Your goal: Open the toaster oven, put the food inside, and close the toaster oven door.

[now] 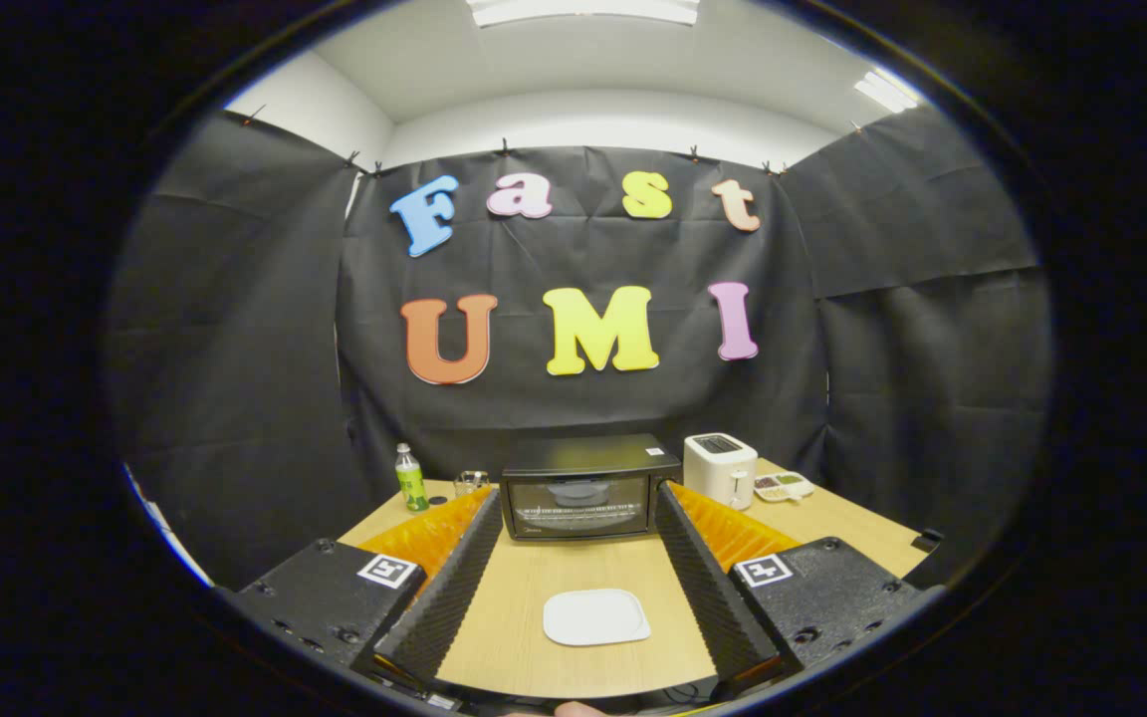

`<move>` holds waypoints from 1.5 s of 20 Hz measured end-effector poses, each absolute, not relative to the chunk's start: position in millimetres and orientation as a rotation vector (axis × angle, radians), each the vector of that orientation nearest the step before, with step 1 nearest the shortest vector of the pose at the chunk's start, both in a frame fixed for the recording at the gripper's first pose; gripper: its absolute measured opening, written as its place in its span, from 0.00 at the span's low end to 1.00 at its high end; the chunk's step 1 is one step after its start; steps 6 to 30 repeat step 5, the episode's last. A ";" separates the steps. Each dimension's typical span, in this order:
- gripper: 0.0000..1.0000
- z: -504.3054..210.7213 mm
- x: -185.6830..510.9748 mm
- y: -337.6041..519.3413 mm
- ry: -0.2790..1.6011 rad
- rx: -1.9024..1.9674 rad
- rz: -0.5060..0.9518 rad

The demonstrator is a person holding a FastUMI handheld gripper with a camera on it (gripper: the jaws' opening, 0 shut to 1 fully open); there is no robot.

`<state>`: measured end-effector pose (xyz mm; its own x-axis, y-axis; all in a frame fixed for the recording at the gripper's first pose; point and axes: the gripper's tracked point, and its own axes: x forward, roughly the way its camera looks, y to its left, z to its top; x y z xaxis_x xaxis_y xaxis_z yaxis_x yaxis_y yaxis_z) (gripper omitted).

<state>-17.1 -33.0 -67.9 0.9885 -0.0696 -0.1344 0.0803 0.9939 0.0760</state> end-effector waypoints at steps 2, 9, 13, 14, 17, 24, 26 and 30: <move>1.00 -69.8 -13.6 -32.4 0.134 0.091 -0.078; 1.00 -73.4 -10.0 -32.0 0.137 0.069 -0.084; 1.00 -73.4 -10.0 -32.0 0.137 0.069 -0.084; 1.00 -73.4 -10.0 -32.0 0.137 0.069 -0.084; 1.00 -73.4 -10.0 -32.0 0.137 0.069 -0.084; 1.00 -73.4 -10.0 -32.0 0.137 0.069 -0.084; 1.00 -73.4 -10.0 -32.0 0.137 0.069 -0.084; 1.00 -73.4 -10.0 -32.0 0.137 0.069 -0.084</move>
